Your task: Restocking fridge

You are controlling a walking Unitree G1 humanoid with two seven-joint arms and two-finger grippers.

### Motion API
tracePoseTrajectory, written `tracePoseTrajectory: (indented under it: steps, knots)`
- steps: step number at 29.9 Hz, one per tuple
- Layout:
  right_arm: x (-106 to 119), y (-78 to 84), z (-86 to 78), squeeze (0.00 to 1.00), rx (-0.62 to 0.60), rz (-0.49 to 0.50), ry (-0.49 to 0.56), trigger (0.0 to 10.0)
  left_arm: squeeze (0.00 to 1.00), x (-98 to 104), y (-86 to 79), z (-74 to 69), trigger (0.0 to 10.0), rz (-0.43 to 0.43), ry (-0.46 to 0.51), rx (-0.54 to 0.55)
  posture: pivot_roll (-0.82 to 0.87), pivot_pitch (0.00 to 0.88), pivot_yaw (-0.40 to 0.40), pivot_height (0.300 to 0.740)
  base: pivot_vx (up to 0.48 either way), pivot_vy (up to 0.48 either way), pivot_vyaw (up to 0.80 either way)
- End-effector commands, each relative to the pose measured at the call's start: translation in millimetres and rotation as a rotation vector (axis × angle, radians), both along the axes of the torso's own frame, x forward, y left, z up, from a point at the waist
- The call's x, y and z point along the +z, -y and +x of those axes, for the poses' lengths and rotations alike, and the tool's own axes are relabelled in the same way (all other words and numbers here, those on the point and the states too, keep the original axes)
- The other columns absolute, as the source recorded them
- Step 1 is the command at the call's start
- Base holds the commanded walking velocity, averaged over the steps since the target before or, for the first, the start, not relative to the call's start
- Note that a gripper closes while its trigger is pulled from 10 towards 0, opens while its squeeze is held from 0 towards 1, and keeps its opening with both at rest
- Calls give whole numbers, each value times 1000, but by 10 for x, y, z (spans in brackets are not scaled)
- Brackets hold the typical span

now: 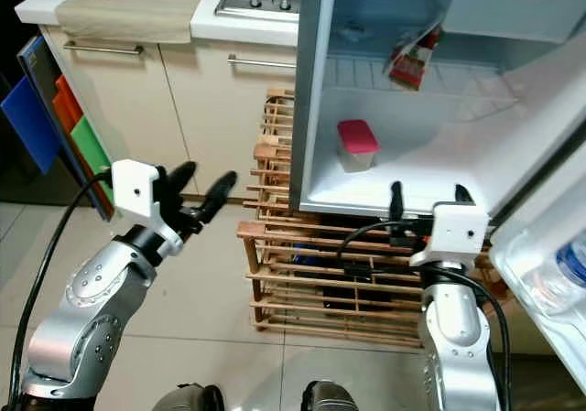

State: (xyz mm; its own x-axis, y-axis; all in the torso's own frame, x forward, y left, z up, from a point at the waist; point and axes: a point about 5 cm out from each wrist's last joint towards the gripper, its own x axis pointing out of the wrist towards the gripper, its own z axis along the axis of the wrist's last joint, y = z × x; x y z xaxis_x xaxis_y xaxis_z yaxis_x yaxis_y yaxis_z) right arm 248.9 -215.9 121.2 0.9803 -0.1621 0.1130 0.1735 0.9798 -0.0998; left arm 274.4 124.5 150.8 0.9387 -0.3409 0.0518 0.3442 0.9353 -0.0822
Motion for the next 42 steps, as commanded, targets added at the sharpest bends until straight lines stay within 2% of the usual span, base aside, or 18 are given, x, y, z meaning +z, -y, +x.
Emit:
tracePoseTrajectory:
  steps: [1,9,20,25,26,27,28,30,31,32,34,36,39,42]
  knots:
    - [31,-29,79,0,-1,8,-2,10000,0,34,66,31,10000,16,34,-6,-116,0,-3,740,0,0,0]
    - [-50,-68,92,0,3,9,-17,10000,0,33,123,123,10000,32,65,-1,-146,0,10,740,-65,0,0]
    - [-191,-27,23,0,-7,-14,-67,10000,0,42,173,188,10000,26,86,-25,-153,0,16,740,-290,0,0]
    - [-326,47,-64,0,-17,-29,-127,10000,0,76,191,192,10000,5,109,-53,-159,0,17,740,0,0,0]
    - [-376,85,-109,0,-16,-30,-145,10000,0,78,203,183,10000,-7,109,-67,-161,0,10,740,0,0,0]
    - [-541,219,-247,0,-38,-48,-213,10000,0,78,234,159,10000,-26,113,-93,-166,0,4,740,0,-480,0]
    - [-541,219,-247,0,-38,-48,-213,10000,0,78,234,159,10000,-26,113,-93,-166,0,4,740,0,-480,0]
    - [-833,428,-462,0,-87,-52,-366,10000,0,61,269,139,10000,-45,104,-116,-173,0,5,740,0,-480,0]
    - [-884,475,-506,0,-101,-58,-395,10000,0,57,278,135,10000,-46,103,-121,-177,0,5,740,0,-480,0]
    - [-964,562,-575,0,-136,-57,-442,10000,0,53,286,132,10000,-47,102,-125,-177,0,5,740,0,-480,0]
    - [-1206,866,-821,0,-270,-72,-613,10000,0,30,305,129,10000,-54,94,-137,-187,0,10,740,0,-480,0]
    - [-1337,1049,-993,0,-360,-70,-731,10000,0,6,312,132,10000,-56,84,-146,-191,0,14,740,0,-480,0]
    - [-1467,1197,-1163,0,-437,-45,-869,10000,0,-27,324,146,10000,-54,67,-165,-201,0,22,740,0,-480,0]
    - [-1537,1327,-1305,0,-501,-42,-961,10000,0,-55,348,166,10000,-64,40,-187,-206,0,25,740,0,-480,0]
